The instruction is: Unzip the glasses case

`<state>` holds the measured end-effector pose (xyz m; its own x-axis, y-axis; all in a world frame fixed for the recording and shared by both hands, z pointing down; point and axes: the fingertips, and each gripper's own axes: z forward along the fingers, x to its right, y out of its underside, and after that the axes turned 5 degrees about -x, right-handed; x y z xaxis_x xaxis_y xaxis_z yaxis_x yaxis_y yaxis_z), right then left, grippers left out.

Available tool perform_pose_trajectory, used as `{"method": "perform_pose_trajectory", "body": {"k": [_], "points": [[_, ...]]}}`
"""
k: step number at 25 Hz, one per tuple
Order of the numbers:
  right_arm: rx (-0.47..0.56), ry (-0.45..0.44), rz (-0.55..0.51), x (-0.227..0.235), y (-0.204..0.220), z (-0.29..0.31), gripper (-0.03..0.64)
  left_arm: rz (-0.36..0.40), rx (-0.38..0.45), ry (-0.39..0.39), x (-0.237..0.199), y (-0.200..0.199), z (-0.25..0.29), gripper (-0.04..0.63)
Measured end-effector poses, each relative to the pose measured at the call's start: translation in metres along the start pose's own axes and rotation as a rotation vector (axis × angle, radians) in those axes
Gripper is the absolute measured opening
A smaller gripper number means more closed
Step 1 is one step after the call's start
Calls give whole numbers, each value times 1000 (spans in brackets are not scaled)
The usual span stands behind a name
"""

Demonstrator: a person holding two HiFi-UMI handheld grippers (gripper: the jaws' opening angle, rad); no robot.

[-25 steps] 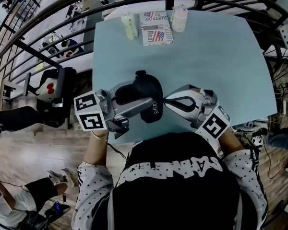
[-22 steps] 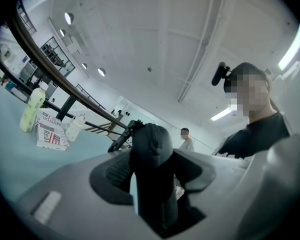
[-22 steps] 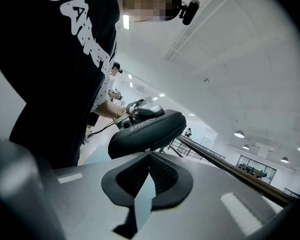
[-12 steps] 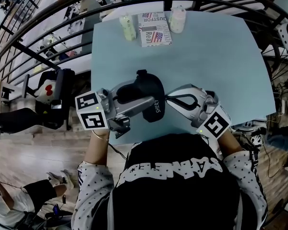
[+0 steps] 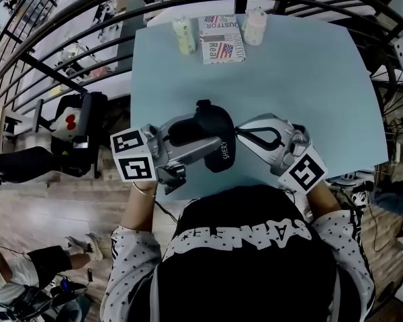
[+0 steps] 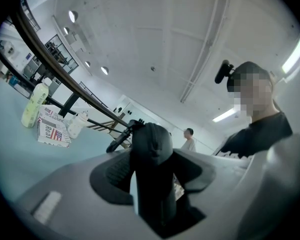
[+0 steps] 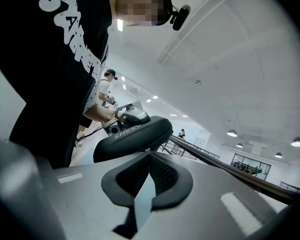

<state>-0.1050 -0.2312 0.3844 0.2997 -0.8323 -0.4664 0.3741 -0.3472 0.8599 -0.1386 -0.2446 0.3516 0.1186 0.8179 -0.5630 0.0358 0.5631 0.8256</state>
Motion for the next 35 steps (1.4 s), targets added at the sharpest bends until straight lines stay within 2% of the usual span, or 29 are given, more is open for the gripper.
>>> {"method": "perform_pose_trajectory", "body": {"k": [19, 26, 31, 35], "points": [[20, 37, 3, 16, 0, 5, 8, 10, -30, -29, -6, 7, 0, 0], [-24, 18, -62, 16, 5, 3, 8, 14, -76, -38, -7, 12, 7, 0], [-58, 13, -146, 19, 4, 2, 8, 43, -146, -57, -7, 22, 9, 0], [-86, -12, -193, 16, 6, 1, 8, 45, -160, -62, -7, 25, 11, 0]]}}
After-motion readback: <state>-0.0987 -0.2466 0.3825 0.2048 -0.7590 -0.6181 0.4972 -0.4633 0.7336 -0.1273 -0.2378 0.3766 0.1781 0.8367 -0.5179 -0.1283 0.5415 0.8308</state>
